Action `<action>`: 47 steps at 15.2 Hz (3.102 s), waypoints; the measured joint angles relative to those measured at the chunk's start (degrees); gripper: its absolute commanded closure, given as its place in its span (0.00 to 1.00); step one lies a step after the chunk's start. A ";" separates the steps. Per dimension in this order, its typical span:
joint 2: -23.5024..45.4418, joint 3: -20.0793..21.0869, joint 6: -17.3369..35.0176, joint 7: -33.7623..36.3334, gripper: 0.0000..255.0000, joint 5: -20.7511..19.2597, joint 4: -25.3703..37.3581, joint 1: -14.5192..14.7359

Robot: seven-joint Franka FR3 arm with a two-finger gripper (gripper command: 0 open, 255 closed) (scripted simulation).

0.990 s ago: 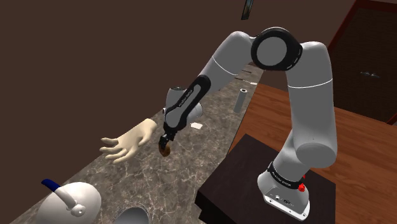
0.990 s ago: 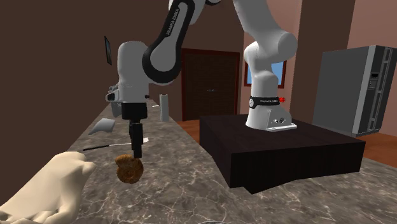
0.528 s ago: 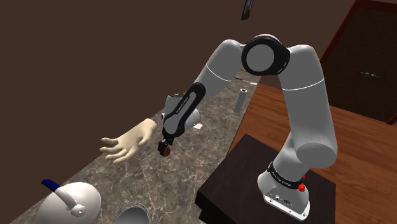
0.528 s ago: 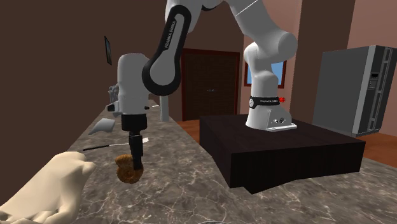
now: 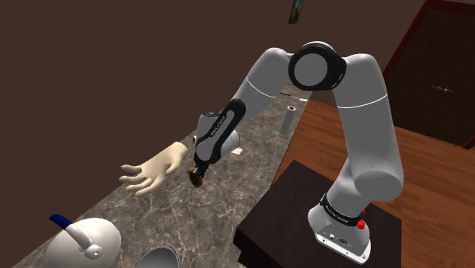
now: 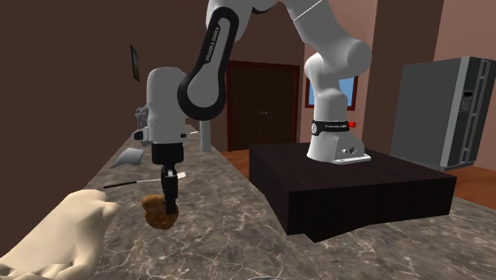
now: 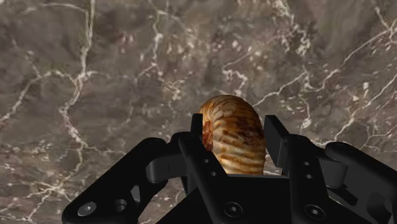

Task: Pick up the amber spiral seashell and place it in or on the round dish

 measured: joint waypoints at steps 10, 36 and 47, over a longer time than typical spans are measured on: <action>-0.98 -0.05 -0.62 0.15 1.00 -0.01 -0.39 0.04; -18.41 0.64 -11.52 8.17 1.00 -1.38 -6.12 4.35; -18.98 3.31 -8.80 25.37 1.00 -4.58 -7.52 16.39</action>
